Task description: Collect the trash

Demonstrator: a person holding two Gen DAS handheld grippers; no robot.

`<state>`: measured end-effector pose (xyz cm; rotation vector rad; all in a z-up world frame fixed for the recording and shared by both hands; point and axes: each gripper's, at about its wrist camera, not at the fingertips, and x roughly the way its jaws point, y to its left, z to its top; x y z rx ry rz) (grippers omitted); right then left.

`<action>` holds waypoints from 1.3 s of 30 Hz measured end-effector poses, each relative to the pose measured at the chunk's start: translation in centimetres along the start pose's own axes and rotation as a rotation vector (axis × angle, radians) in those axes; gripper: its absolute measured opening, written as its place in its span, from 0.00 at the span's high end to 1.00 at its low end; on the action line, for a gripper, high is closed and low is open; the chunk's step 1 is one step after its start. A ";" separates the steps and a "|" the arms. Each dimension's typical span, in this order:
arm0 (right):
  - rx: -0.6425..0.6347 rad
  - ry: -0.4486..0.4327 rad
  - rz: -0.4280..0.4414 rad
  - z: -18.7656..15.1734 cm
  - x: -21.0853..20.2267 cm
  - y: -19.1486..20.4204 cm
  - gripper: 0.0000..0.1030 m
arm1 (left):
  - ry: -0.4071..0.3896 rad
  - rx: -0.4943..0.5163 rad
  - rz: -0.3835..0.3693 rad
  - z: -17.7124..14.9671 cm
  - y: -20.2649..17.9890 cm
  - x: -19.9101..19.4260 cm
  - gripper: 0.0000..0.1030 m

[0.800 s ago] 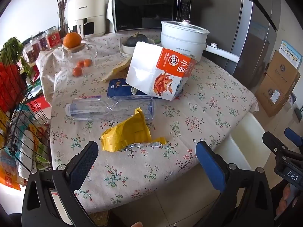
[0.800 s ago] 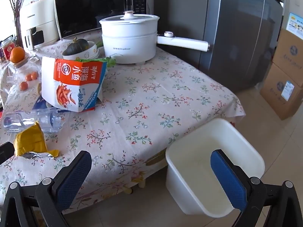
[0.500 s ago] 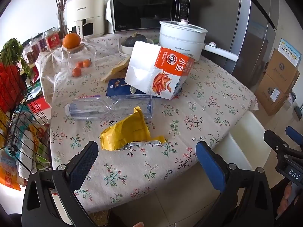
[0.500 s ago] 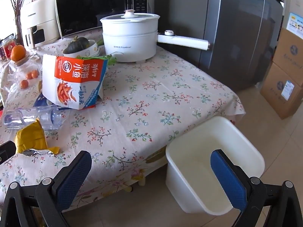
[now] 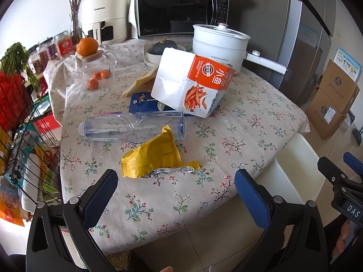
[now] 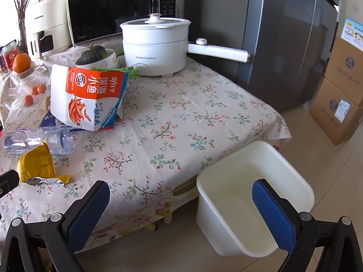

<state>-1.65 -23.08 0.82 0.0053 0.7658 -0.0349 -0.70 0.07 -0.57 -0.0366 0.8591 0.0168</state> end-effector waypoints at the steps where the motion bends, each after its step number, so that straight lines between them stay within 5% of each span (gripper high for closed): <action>1: 0.000 -0.001 0.001 0.0 0.0 0.0 0.00 | 0.001 -0.001 0.000 0.0 0.0 0.0 0.00; 39: -0.004 0.002 0.001 -0.2 0.1 0.3 0.00 | 0.006 0.000 -0.006 0.1 -0.2 0.1 0.00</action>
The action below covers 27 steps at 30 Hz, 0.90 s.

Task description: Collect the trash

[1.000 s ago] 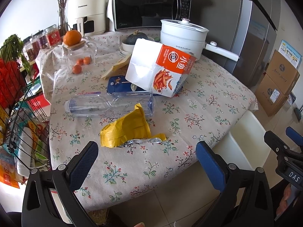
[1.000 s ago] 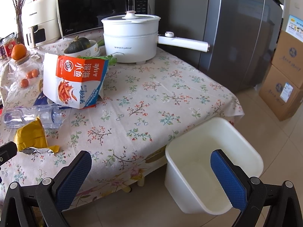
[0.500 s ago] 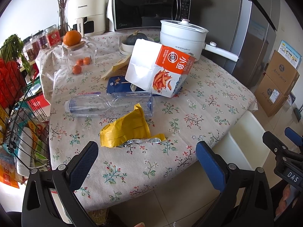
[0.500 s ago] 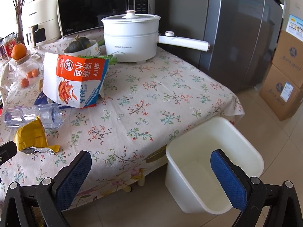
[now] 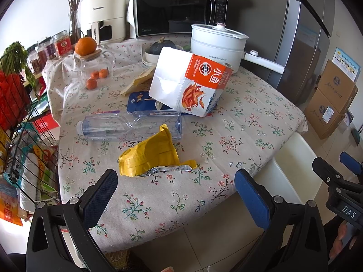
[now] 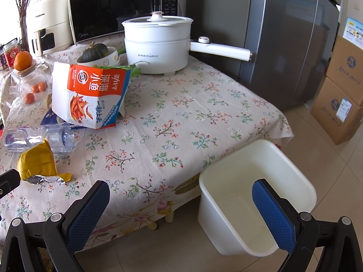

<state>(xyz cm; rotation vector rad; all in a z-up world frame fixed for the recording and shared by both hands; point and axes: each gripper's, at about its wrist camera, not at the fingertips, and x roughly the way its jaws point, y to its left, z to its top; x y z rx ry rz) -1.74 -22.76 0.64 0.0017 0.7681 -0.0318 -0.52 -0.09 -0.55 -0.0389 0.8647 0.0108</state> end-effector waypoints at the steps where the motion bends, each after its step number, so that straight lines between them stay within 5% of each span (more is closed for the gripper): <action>1: 0.000 0.000 0.000 0.0 0.0 0.0 0.00 | 0.000 0.000 0.000 0.0 0.0 0.0 0.00; 27: 0.000 0.002 0.000 -0.3 0.2 0.3 0.00 | 0.004 -0.007 -0.014 0.0 -0.2 -0.2 0.00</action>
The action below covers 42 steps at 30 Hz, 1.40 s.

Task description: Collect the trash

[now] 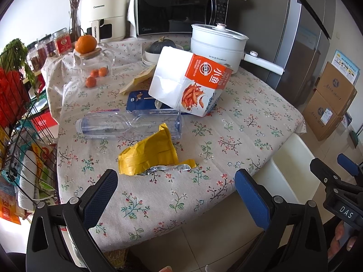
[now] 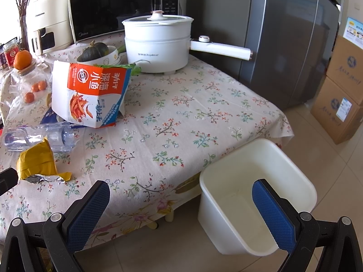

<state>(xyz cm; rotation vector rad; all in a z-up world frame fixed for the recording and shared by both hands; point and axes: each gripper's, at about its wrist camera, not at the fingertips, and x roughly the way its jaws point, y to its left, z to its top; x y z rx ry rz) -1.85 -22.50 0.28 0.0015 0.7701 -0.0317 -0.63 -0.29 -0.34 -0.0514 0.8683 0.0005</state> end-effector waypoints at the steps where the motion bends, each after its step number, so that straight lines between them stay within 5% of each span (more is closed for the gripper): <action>1: 0.000 0.000 0.001 0.0 0.0 0.0 0.00 | -0.001 0.001 0.000 0.0 -0.1 0.0 0.00; 12: 0.017 0.008 0.007 0.5 -0.2 -0.7 0.00 | 0.047 0.004 -0.003 -0.2 1.5 1.5 0.00; 28: -0.083 0.161 0.145 5.3 2.1 0.1 0.00 | 0.265 -0.020 -0.198 3.7 6.6 8.8 0.05; 34: -0.094 0.230 0.176 7.1 5.7 0.7 0.00 | 0.333 0.129 -0.186 4.9 6.6 12.1 0.17; 39: -0.053 0.300 0.204 6.2 8.3 0.2 0.00 | 0.404 0.102 -0.182 4.1 7.3 14.5 0.48; 42: -0.055 0.329 0.215 5.9 9.1 0.3 0.00 | 0.380 0.104 -0.184 4.1 7.2 14.2 0.54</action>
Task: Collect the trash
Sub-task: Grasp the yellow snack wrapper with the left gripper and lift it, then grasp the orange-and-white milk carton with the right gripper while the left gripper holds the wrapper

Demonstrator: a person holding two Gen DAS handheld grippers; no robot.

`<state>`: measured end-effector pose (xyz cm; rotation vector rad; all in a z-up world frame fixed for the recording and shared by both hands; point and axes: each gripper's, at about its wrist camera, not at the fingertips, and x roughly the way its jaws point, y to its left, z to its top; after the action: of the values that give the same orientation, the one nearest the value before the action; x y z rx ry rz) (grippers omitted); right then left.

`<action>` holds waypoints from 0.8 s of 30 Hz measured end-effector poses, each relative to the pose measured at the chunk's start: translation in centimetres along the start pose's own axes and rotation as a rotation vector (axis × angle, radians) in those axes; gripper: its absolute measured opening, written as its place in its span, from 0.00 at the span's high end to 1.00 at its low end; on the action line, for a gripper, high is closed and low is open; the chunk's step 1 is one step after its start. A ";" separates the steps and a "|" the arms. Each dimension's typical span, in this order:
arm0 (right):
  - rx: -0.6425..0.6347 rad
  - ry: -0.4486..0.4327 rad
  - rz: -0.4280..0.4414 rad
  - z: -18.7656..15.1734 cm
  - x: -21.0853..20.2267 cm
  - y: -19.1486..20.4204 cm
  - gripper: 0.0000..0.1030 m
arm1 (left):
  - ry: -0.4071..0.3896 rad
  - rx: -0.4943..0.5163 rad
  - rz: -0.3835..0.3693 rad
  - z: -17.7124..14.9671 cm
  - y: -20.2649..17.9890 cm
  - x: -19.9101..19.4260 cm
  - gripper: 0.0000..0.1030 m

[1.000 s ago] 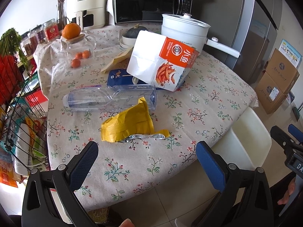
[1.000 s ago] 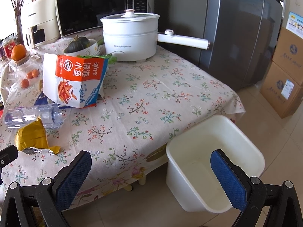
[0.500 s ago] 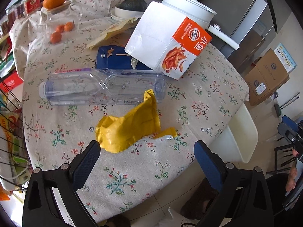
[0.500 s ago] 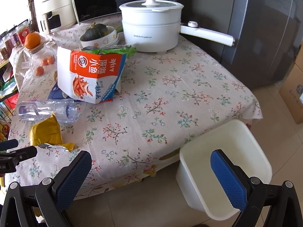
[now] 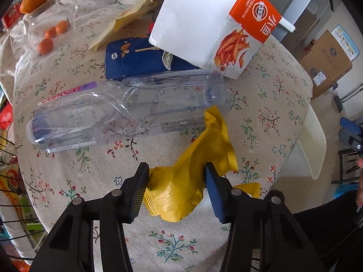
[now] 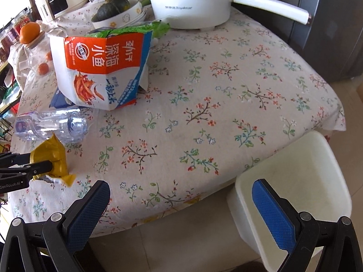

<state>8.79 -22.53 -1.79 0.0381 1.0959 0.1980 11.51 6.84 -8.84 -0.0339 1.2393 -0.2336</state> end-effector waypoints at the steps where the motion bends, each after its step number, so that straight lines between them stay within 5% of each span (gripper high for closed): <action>1: 0.001 0.000 -0.003 0.0 0.1 0.0 0.00 | -0.011 0.007 -0.001 0.0 -0.1 -0.3 0.57; 5: 0.008 0.004 0.011 0.3 0.5 0.4 0.00 | -0.029 0.023 -0.020 -0.5 -0.8 -1.1 0.82; 12: -0.016 -0.019 0.024 1.6 0.1 2.2 0.01 | -0.173 0.052 -0.091 -1.4 -2.0 -6.2 0.86; 19: -0.006 -0.063 0.046 6.1 -1.0 5.0 0.03 | -0.303 -0.060 -0.060 -1.0 1.0 -10.2 0.86; 24: 0.087 -0.077 0.098 10.8 -0.5 6.7 0.03 | -0.312 -0.120 -0.036 -0.6 3.0 -10.6 0.86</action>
<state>17.25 -15.33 4.48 0.1766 1.0263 0.2346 8.17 11.90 0.37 -0.1900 0.9407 -0.1768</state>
